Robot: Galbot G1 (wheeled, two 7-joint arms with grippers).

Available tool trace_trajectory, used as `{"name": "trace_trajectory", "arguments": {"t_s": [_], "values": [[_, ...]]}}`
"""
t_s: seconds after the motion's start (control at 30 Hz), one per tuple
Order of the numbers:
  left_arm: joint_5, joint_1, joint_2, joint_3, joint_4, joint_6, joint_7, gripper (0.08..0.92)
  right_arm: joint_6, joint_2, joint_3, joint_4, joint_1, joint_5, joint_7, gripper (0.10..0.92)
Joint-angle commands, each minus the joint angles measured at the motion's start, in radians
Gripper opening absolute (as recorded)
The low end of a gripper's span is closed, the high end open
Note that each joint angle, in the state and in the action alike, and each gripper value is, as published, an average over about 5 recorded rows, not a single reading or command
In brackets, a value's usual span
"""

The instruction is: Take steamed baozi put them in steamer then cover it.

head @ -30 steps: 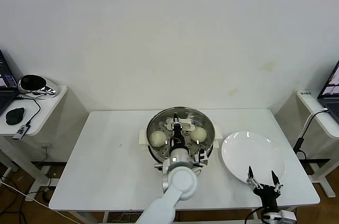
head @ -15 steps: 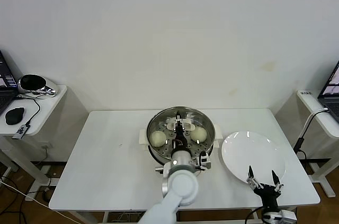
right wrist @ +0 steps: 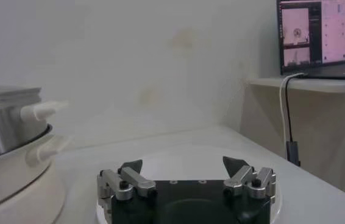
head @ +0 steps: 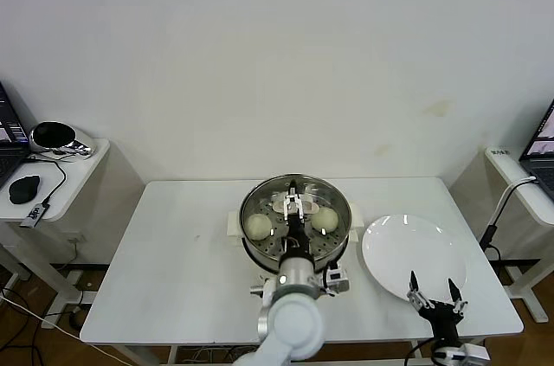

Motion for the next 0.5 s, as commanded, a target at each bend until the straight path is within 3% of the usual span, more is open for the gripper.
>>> {"name": "trace_trajectory", "arguments": {"t_s": [0.03,0.17,0.33,0.5], "values": [[-0.177,0.085,0.065,-0.054,-0.154,-0.037,-0.160,0.821,0.009,-0.010,-0.005,0.013,-0.008,0.006,-0.022,0.823],[-0.539,0.127,0.160,-0.197,-0.261,-0.179,-0.352,0.823,-0.021,-0.033,-0.026,0.065,-0.029,0.010,-0.033,0.823],[-0.959,0.232,0.281,-0.418,-0.373,-0.292,-0.497,0.823,-0.087,-0.110,-0.064,0.155,-0.084,0.043,-0.040,0.823],[-1.239,0.415,0.250,-0.678,-0.398,-0.389,-0.535,0.823,-0.088,-0.153,-0.103,0.150,-0.107,0.016,-0.031,0.823]]}}
